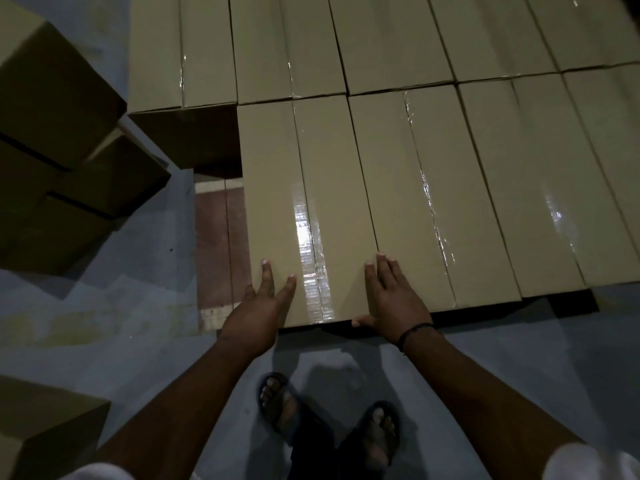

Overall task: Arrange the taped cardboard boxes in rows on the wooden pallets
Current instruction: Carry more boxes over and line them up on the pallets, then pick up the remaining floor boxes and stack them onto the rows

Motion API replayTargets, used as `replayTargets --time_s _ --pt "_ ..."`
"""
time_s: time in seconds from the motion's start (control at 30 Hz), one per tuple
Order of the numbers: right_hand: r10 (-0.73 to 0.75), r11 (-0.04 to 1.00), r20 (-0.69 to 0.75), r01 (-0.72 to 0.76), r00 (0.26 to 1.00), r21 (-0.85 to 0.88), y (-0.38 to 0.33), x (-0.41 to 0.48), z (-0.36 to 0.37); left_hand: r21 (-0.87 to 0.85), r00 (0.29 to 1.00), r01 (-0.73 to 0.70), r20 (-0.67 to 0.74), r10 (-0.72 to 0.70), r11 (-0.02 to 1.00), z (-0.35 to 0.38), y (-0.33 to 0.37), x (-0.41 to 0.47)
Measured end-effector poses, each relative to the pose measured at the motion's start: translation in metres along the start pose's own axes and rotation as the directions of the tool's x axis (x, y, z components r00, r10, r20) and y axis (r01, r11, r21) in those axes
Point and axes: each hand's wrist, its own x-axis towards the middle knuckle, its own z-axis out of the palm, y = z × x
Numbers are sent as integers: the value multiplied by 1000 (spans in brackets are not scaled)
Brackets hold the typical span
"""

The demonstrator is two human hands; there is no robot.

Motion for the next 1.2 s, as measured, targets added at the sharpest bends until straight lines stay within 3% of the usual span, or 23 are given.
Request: replayTargets --time_s 0.37,0.53,0.73,0.9,1.2 --pt "14 999 76 -11 997 -44 -8 3 -15 -16 997 41 68 -39 999 -3 6 2" --pt "16 1000 136 -20 991 23 -17 -14 -33 -25 986 105 131 -101 994 -17 20 -12" --pt "-112 988 6 111 994 112 -59 -77 -84 -214 982 183 -5 -189 959 -61 48 -98" --pt "-211 956 -67 220 975 192 -121 -144 -150 -427 942 258 -86 -323 867 -99 65 -204" --pt "-549 819 -142 564 824 107 -239 -243 -225 -674 789 231 -292 -540 702 -148 58 -374"
